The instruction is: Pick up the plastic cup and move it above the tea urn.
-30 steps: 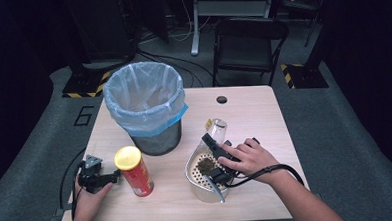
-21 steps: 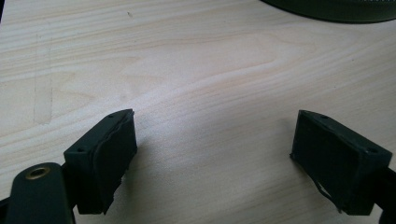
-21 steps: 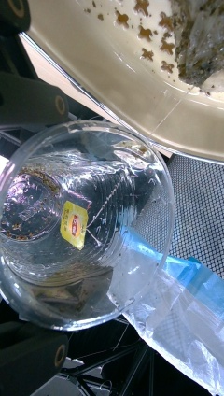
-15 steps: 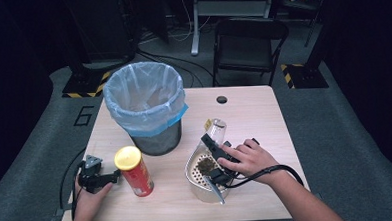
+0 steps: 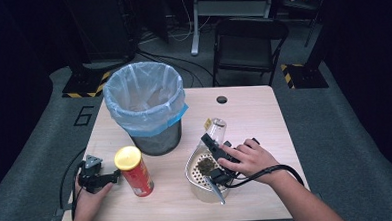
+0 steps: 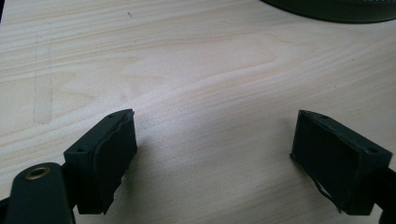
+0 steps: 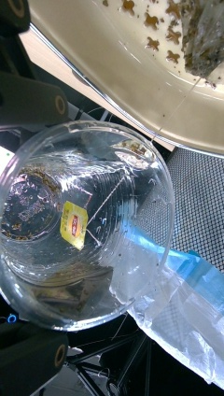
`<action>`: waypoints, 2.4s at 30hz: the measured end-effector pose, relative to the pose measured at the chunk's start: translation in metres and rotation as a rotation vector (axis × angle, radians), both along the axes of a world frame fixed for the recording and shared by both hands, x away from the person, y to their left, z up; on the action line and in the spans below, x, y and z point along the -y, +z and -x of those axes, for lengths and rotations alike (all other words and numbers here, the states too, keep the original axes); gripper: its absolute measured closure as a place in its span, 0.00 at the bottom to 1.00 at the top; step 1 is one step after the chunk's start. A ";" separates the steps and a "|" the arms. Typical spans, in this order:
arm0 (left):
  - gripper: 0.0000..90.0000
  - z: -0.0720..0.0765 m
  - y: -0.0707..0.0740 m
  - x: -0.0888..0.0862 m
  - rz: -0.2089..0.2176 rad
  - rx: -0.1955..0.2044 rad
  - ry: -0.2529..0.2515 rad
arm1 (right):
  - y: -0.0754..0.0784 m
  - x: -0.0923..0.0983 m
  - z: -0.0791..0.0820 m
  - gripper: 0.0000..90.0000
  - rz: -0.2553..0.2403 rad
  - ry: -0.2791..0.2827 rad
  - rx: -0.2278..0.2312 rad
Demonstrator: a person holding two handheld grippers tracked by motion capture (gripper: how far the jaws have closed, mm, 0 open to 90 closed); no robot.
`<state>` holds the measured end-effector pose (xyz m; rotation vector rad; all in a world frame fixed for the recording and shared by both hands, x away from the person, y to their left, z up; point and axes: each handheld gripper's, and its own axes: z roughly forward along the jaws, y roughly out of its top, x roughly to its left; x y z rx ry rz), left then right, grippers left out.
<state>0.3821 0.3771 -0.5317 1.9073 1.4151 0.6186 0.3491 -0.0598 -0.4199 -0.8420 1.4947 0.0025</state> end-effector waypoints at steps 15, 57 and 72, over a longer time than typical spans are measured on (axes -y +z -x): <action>0.15 0.000 0.000 0.000 0.001 -0.003 0.000 | 0.002 -0.001 0.001 0.43 -0.006 0.009 0.008; 0.15 0.000 0.000 0.000 0.001 -0.004 -0.002 | 0.073 0.023 -0.079 0.43 -1.387 -0.299 -0.921; 0.15 0.000 0.000 0.000 0.008 -0.004 -0.002 | 0.101 0.047 -0.095 0.43 -1.626 -0.137 -1.324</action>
